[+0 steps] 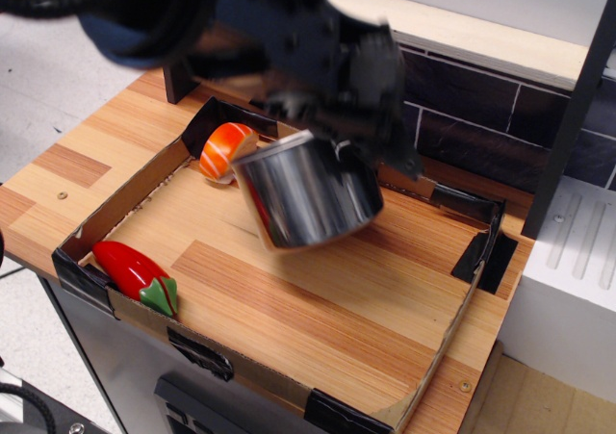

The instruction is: Upright metal pot

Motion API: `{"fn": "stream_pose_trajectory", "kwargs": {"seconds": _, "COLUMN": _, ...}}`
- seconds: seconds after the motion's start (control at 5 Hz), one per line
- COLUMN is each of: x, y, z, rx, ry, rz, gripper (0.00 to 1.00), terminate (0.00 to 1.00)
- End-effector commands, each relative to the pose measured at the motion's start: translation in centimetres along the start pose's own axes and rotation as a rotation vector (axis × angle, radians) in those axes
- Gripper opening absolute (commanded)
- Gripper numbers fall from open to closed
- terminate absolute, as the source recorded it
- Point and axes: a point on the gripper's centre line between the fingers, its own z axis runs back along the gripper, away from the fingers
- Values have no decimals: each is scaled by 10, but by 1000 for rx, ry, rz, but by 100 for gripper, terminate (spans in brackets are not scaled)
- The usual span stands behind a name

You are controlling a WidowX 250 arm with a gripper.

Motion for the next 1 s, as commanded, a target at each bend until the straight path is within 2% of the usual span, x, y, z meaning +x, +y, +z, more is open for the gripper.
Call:
{"fn": "stream_pose_trajectory", "kwargs": {"seconds": 0.0, "x": -13, "y": -10, "z": 7, "rx": 20, "ry": -15, "rz": 23, "gripper": 100, "terminate": 0}}
{"fn": "stream_pose_trajectory", "kwargs": {"seconds": 0.2, "x": -10, "y": -10, "z": 11, "rx": -25, "ry": 33, "rz": 100, "gripper": 100, "terminate": 0}}
{"fn": "stream_pose_trajectory", "kwargs": {"seconds": 0.4, "x": -1, "y": -10, "z": 18, "rx": -106, "ry": 199, "rz": 228, "gripper": 100, "terminate": 0}}
{"fn": "stream_pose_trajectory", "kwargs": {"seconds": 0.6, "x": 5, "y": -11, "z": 22, "rx": -168, "ry": 311, "rz": 340, "gripper": 100, "terminate": 0}}
{"fn": "stream_pose_trajectory", "kwargs": {"seconds": 0.8, "x": 8, "y": -9, "z": 30, "rx": -261, "ry": 319, "rz": 410, "gripper": 100, "terminate": 0}}
